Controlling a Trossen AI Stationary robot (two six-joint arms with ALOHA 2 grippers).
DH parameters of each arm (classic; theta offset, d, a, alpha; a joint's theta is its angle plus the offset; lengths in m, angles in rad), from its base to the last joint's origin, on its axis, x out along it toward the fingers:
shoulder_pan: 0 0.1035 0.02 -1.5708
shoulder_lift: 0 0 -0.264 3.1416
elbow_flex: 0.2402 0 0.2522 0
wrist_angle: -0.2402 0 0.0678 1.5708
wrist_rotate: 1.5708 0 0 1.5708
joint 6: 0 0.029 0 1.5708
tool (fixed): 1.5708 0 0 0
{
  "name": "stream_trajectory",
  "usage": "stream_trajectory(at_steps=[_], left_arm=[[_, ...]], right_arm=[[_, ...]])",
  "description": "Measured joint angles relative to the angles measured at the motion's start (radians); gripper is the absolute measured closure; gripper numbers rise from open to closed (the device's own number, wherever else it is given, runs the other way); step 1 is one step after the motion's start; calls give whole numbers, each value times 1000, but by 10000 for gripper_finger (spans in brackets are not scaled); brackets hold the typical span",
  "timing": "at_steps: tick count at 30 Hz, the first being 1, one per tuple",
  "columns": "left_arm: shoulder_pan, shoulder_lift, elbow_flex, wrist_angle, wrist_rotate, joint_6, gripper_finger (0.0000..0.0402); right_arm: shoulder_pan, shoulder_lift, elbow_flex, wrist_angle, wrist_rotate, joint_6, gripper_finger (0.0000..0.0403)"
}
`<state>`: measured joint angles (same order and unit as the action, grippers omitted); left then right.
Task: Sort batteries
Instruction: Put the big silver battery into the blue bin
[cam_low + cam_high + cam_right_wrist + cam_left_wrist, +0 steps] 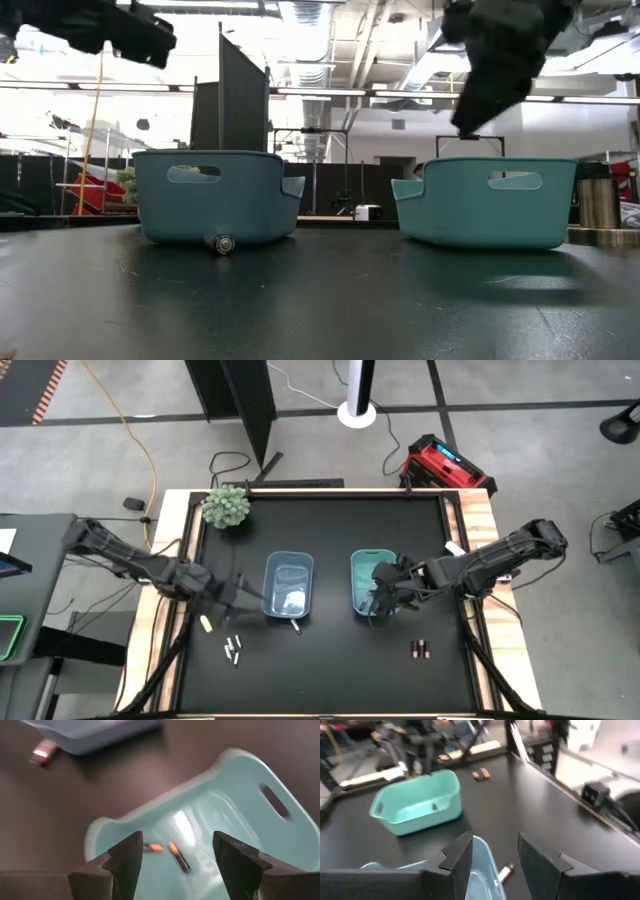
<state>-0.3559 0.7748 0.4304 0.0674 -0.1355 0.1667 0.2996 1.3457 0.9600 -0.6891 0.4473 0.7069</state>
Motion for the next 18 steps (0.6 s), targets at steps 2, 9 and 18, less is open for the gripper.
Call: stream_trajectory(at_steps=[2,9,18], left_arm=[[-25,97,62,-8,0,23,249],[-108,415,308,-141,0,130,249],[-128,780,642,-452,-4,189,249]], right_arm=[[14,0,0,65,0,-28,148],[49,0,0,172,0,-52,149],[93,0,0,261,33,-65,149]])
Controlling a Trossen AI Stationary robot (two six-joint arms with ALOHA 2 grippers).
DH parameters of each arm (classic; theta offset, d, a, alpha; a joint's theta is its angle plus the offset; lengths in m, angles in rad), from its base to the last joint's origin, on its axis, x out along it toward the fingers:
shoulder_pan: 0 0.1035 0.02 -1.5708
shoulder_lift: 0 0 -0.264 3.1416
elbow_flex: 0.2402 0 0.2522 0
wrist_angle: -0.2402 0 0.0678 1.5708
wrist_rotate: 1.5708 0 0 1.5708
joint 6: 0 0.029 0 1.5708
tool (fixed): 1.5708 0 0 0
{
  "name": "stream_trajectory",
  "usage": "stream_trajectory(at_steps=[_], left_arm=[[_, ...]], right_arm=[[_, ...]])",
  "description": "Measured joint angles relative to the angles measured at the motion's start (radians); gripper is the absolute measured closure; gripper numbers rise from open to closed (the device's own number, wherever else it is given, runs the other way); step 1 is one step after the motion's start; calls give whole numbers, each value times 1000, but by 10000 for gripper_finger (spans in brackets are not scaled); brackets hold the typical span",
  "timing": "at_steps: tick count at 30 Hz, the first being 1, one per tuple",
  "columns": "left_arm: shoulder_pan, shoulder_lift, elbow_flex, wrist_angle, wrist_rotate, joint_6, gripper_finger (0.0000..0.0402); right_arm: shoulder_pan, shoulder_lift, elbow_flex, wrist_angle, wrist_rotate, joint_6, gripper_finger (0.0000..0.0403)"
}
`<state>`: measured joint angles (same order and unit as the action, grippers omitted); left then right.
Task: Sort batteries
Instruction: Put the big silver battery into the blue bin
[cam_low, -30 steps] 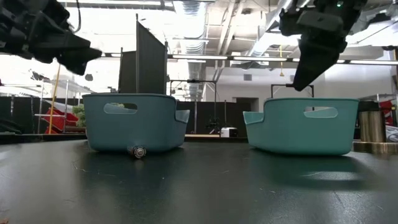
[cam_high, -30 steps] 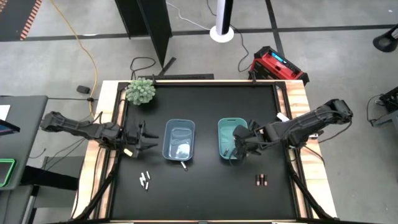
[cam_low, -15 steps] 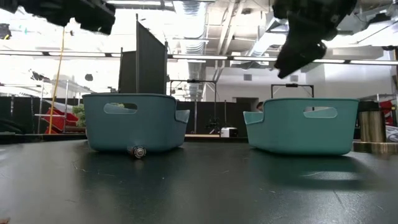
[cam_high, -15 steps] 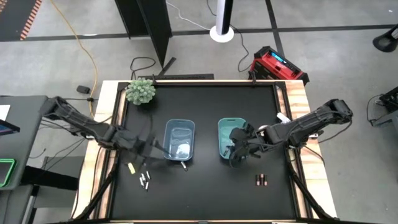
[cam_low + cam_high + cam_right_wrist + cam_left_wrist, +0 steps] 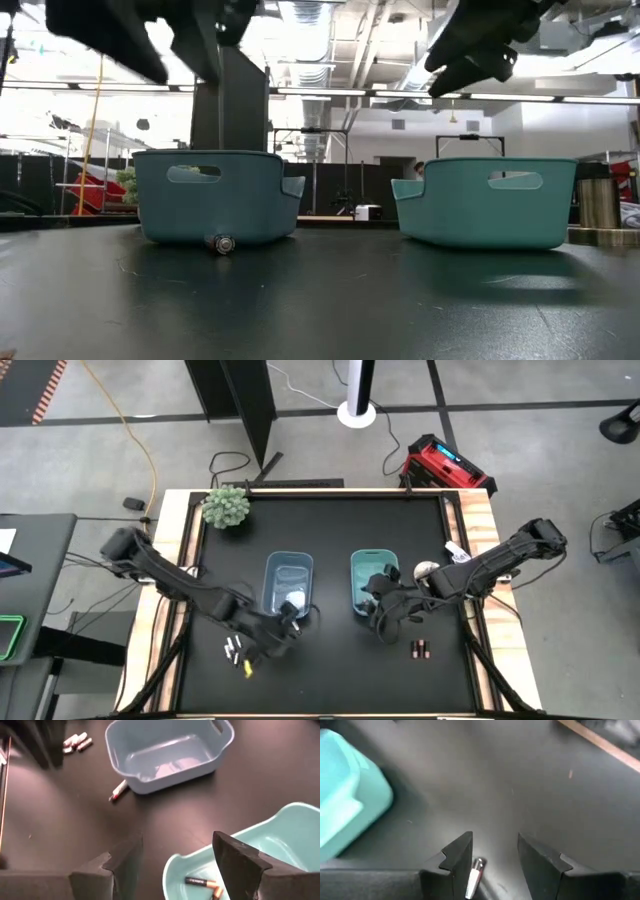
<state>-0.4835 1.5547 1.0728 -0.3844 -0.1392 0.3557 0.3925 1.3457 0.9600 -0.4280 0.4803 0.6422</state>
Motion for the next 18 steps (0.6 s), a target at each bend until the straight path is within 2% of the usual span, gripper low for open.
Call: stream_trajectory(at_steps=[9,18], left_arm=[[2,279,202,-215,-49,106,249],[8,403,292,-298,-107,171,249]], right_arm=[[50,0,0,25,106,1,149],[87,0,0,51,153,3,149]])
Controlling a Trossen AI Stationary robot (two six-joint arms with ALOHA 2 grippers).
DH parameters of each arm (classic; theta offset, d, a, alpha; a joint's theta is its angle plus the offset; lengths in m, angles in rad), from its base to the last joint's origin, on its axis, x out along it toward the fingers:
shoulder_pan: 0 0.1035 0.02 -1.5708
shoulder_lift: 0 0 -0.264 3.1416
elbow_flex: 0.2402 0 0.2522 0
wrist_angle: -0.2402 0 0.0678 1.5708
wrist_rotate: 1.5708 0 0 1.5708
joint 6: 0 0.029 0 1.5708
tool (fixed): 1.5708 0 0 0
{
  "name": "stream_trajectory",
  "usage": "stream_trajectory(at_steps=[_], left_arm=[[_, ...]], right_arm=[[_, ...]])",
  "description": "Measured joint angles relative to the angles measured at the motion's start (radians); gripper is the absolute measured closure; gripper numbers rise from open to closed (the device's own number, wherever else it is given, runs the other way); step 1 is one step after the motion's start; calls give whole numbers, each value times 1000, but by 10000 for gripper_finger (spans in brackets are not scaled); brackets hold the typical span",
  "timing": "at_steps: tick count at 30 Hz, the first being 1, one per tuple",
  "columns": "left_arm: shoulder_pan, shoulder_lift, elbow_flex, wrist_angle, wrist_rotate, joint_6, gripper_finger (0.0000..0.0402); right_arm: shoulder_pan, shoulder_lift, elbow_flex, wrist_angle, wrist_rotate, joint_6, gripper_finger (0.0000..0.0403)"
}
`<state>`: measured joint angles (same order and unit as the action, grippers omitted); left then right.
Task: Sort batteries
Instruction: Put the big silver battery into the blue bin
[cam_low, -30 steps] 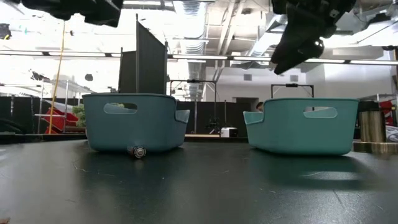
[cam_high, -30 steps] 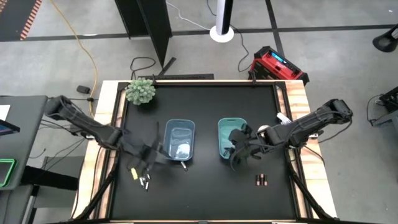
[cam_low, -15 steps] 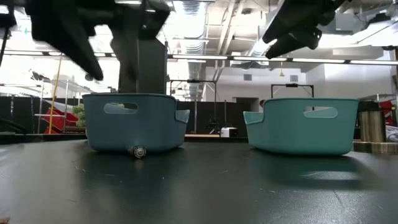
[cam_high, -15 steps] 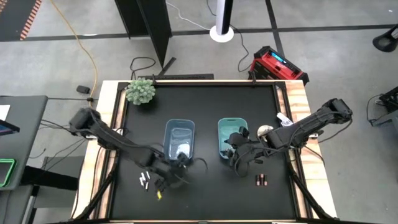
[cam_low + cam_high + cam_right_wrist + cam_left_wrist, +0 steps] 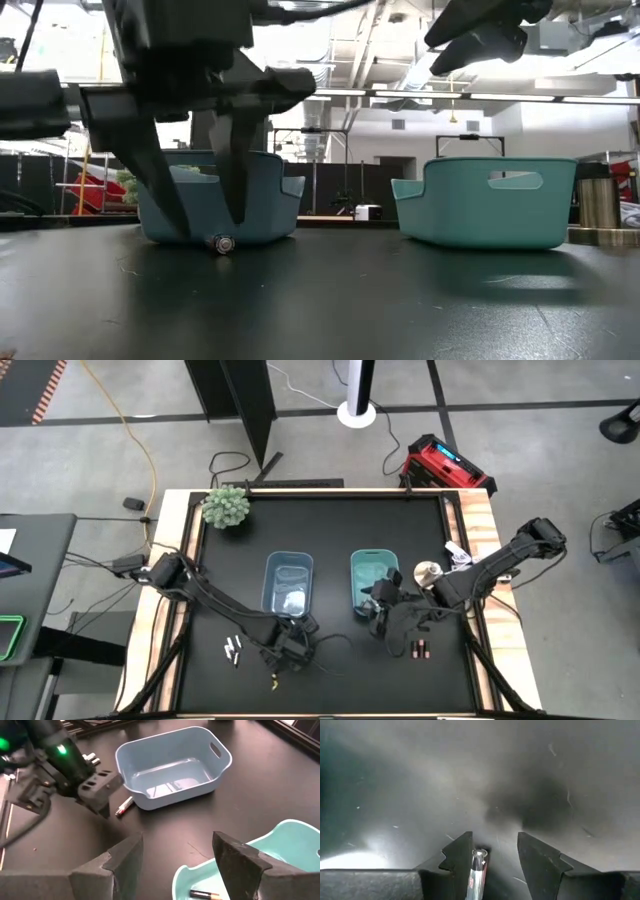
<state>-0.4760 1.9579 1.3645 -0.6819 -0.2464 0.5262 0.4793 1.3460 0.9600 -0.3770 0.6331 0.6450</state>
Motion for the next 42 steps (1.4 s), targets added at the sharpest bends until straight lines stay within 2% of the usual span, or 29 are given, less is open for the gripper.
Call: stream_trajectory(at_steps=[5,14,27,38,42], left_arm=[[0,25,4,-19,-73,5,249],[4,23,4,-42,-116,-7,249],[53,24,4,-65,-62,0,249],[84,36,4,-60,27,5,249],[85,46,4,-60,26,12,249]], right_arm=[[0,0,0,8,0,1,149],[0,0,0,22,1,1,149],[-1,0,0,35,0,1,149],[-1,0,0,42,0,1,149],[-1,0,0,43,0,1,149]])
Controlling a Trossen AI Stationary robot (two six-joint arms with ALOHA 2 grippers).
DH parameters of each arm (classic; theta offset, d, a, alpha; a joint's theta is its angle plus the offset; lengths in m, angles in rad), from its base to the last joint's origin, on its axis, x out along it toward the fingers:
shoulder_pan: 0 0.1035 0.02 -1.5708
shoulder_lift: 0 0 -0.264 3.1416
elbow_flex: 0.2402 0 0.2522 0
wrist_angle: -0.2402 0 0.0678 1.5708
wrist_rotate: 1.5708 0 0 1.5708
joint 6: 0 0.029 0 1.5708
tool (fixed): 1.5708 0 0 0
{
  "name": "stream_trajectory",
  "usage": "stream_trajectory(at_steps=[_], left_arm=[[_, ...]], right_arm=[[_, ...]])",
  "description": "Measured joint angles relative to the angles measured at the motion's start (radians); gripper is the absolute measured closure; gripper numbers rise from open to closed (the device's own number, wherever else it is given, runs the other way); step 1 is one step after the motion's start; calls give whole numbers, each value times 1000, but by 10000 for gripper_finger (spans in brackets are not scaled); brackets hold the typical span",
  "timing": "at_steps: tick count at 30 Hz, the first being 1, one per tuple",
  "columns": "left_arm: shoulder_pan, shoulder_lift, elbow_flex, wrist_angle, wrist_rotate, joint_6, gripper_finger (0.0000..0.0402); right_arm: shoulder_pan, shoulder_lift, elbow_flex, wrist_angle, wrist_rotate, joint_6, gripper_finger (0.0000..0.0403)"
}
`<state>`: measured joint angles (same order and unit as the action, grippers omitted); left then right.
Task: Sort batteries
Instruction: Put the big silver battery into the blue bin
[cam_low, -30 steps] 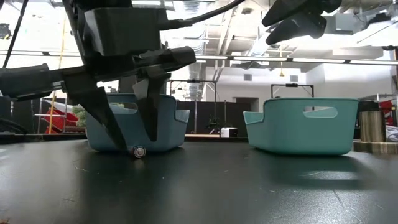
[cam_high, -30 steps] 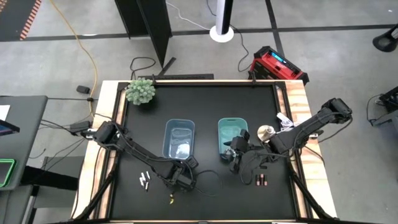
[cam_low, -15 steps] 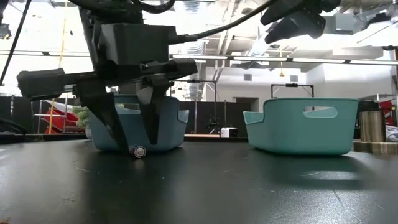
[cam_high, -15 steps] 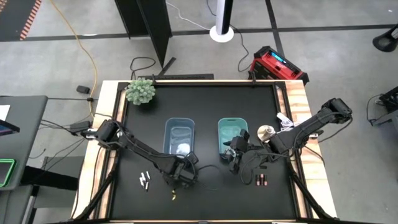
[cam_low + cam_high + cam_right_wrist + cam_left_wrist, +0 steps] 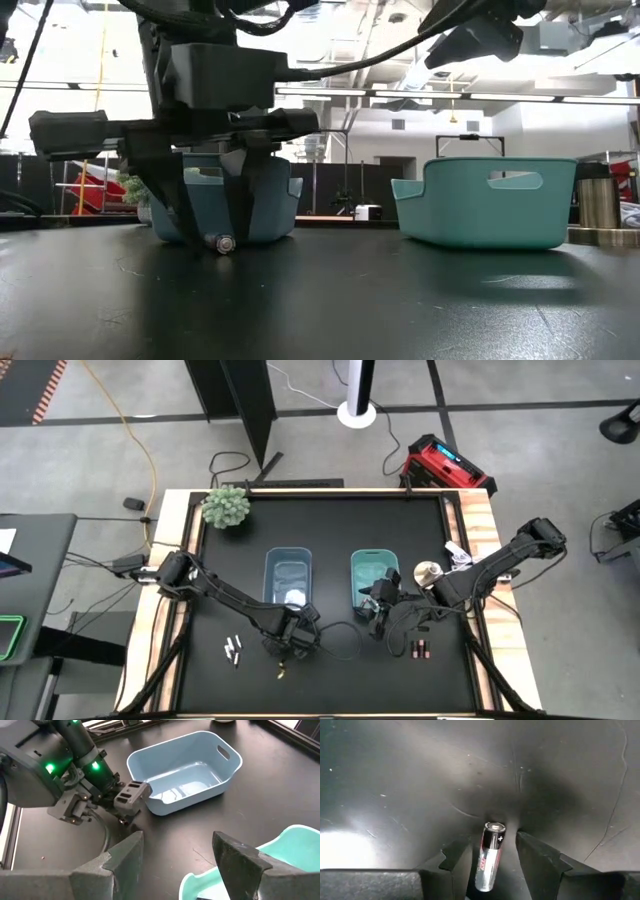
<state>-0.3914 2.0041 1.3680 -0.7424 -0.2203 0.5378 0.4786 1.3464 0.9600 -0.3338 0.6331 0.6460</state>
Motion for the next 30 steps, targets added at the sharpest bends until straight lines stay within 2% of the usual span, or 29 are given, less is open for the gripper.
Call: stream_trajectory(at_steps=[5,13,21,30], left_arm=[[0,5,0,0,-3,3,276],[0,6,-2,-2,10,2,366],[-29,9,9,-14,-24,3,366],[-94,-11,129,-74,-46,-12,366]], right_arm=[[0,0,0,0,0,0,149],[0,0,0,-1,0,0,149],[0,0,0,0,0,0,149],[0,0,0,7,0,0,149]])
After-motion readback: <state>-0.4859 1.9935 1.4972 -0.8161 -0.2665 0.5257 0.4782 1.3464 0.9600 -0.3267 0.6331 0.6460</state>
